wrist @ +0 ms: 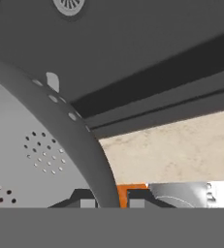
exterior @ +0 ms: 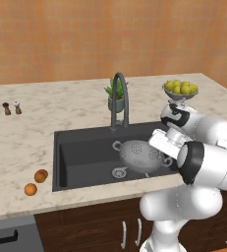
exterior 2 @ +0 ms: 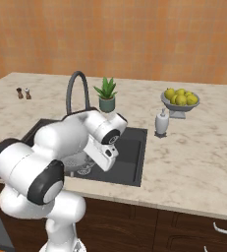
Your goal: Put the colander in the sink, put the apple, tangerine, peach in the colander, and turn on the sink faucet and pour water over the colander.
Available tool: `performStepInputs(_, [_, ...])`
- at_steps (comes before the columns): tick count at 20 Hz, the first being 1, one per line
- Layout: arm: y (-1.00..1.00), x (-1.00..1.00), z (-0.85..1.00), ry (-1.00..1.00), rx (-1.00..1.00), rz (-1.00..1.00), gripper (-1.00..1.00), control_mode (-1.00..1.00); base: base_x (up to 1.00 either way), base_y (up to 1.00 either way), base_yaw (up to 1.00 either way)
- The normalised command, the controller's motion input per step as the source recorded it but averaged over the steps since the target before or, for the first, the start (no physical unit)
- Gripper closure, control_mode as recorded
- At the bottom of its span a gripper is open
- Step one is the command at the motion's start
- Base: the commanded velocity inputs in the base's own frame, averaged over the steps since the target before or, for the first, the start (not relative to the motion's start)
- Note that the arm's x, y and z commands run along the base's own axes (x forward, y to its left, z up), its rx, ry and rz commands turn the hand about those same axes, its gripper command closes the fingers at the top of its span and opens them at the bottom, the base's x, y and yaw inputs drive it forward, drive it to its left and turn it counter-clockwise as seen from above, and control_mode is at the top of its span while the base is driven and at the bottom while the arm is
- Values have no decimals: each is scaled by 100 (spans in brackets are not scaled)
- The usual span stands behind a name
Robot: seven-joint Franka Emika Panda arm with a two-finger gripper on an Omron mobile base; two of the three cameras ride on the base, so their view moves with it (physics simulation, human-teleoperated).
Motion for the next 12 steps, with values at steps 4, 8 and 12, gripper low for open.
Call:
performStepInputs(4, [12,35,-29,0,0,0,100,-100,0,0,0])
performStepInputs(8, [24,43,-18,0,0,-2,100,-100,0,0,0])
performStepInputs(12, [15,42,-32,0,-2,-4,100,-100,0,0,0])
